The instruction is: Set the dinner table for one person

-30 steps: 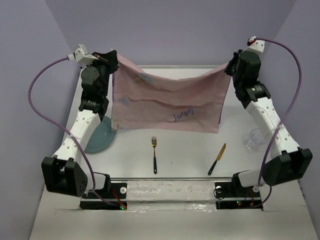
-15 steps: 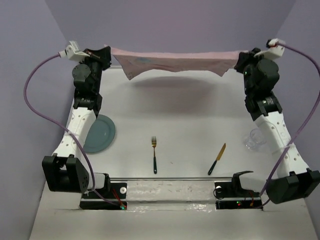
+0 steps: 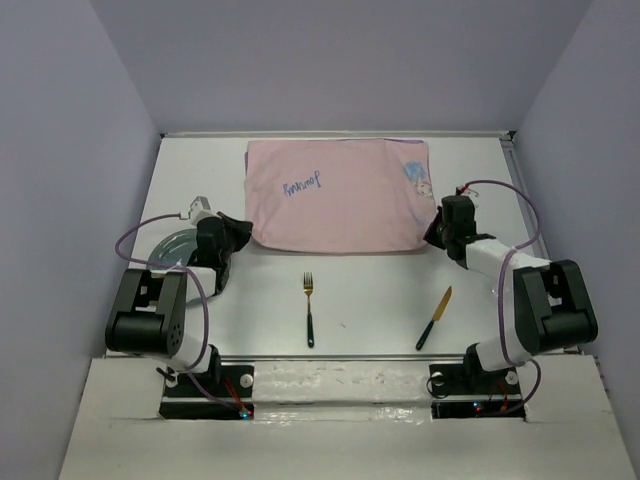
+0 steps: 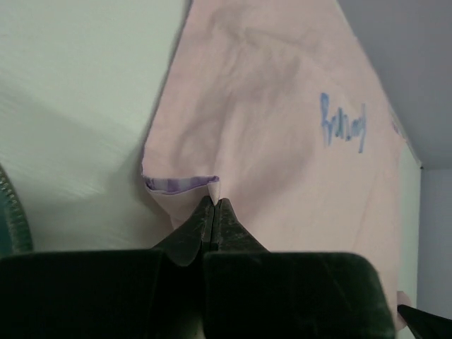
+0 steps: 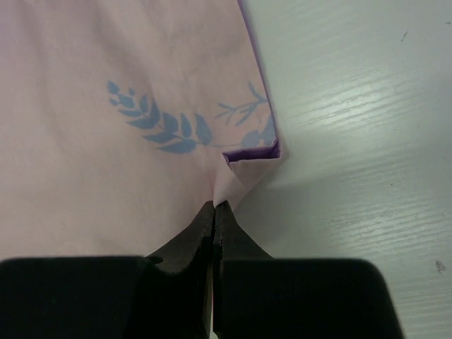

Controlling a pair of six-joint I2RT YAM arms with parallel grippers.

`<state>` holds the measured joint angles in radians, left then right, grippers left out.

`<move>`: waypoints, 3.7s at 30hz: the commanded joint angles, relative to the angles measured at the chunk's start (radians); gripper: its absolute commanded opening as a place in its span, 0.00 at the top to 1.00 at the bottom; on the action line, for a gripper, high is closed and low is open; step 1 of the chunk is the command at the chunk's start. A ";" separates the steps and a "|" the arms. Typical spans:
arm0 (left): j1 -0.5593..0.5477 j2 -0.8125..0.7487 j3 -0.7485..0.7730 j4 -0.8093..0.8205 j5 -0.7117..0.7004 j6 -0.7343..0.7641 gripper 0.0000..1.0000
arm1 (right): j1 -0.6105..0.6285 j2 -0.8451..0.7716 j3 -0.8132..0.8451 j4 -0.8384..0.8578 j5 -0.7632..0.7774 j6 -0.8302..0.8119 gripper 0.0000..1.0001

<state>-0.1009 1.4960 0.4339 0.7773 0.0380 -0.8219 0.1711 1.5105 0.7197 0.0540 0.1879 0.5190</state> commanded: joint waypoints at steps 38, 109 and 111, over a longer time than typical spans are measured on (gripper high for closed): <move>-0.022 -0.464 -0.342 0.028 -0.095 0.070 0.90 | -0.002 -0.414 -0.272 -0.097 0.050 0.136 0.80; -0.191 -0.221 -0.147 -0.165 -0.093 0.081 0.57 | 0.050 -0.263 -0.335 0.109 -0.067 0.323 1.00; -0.191 -0.214 -0.143 -0.170 -0.092 0.093 0.57 | 0.050 -0.292 -0.336 0.099 -0.033 0.325 1.00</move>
<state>-0.2958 1.3029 0.2893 0.5797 -0.0280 -0.7647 0.2276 1.2819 0.3923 0.1566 0.0700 0.7906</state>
